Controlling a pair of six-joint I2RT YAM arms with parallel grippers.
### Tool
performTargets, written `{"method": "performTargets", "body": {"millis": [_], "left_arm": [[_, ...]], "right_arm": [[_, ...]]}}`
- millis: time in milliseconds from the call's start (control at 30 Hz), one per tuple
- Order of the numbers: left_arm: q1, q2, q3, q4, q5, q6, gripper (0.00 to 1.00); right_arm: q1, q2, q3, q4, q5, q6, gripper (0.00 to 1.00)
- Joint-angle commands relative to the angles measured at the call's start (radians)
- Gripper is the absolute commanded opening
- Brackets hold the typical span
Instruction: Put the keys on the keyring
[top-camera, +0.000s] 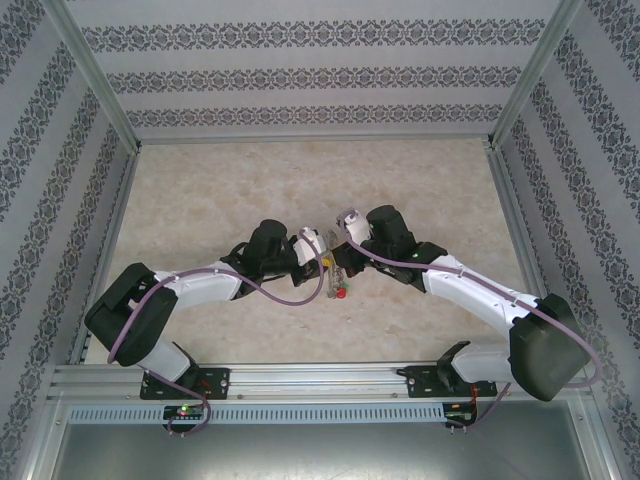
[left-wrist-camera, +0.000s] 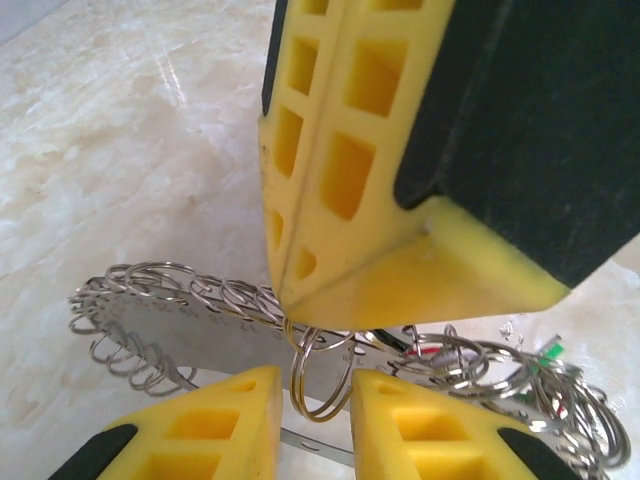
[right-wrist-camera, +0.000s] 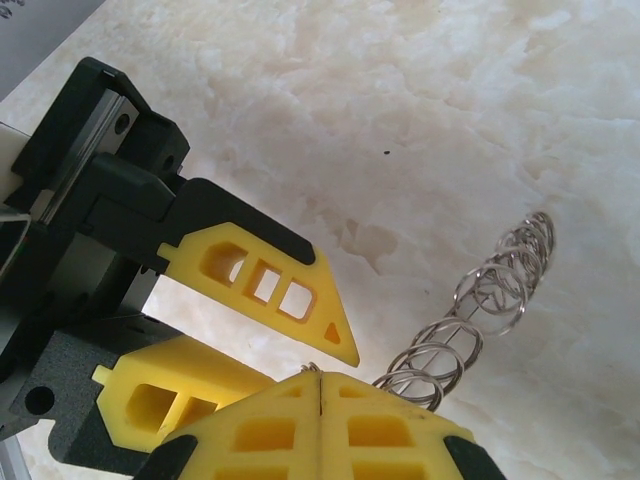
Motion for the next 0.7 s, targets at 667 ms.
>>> {"method": "performTargets", "body": {"millis": [667], "left_arm": [[0.004, -0.026, 0.027, -0.009, 0.003, 0.008, 0.00]], "right_arm": [[0.001, -0.037, 0.004, -0.039, 0.049, 0.002, 0.00]]}}
